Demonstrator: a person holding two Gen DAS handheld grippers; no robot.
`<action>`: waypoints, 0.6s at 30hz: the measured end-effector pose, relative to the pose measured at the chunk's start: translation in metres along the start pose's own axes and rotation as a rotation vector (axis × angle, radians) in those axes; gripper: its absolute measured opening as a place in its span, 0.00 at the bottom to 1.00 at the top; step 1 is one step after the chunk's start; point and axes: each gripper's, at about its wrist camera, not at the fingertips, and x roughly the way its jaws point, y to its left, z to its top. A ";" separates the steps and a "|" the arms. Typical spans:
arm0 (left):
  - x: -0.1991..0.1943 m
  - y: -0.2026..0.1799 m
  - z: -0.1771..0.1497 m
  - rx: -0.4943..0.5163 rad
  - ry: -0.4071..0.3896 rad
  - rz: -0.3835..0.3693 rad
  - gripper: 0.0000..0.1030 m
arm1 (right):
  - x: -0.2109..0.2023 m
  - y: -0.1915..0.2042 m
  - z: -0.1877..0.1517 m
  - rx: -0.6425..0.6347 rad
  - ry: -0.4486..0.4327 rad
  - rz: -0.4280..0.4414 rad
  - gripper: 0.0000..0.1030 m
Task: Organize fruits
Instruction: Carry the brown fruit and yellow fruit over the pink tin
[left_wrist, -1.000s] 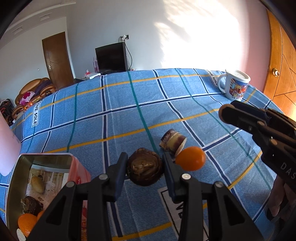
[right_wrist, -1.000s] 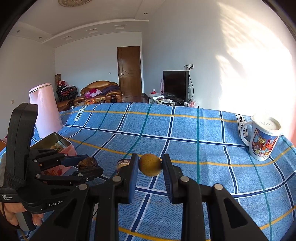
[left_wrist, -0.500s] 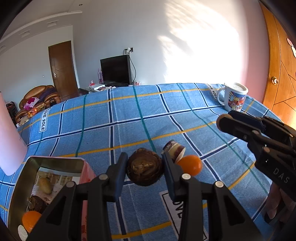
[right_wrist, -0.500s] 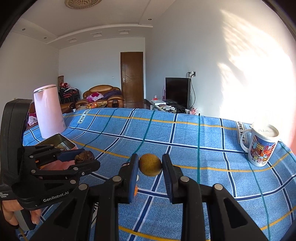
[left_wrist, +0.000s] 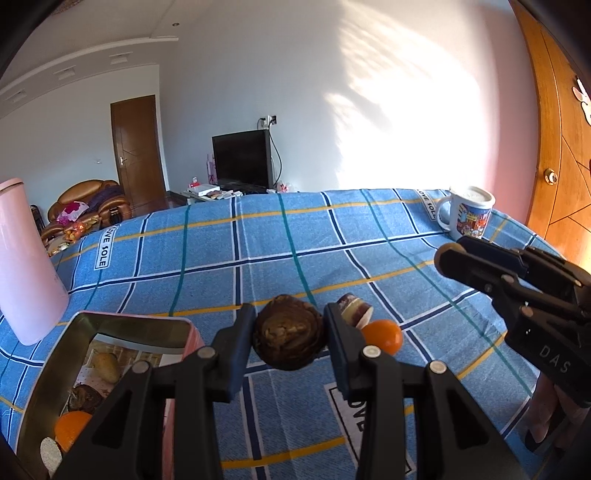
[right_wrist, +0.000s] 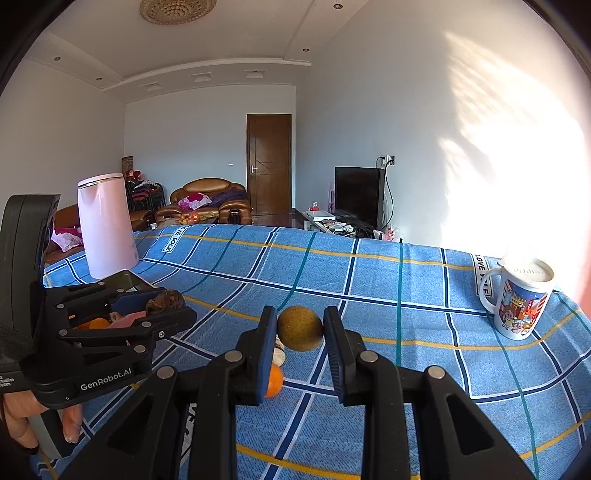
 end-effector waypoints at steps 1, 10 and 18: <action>-0.002 0.001 -0.001 -0.003 -0.002 0.002 0.39 | -0.001 0.001 0.000 -0.004 -0.001 0.004 0.27; -0.025 0.035 -0.003 -0.048 0.002 0.037 0.39 | 0.009 0.018 0.004 -0.005 0.071 0.077 0.27; -0.061 0.094 0.003 -0.132 0.016 0.051 0.39 | 0.013 0.074 0.034 -0.083 0.071 0.179 0.27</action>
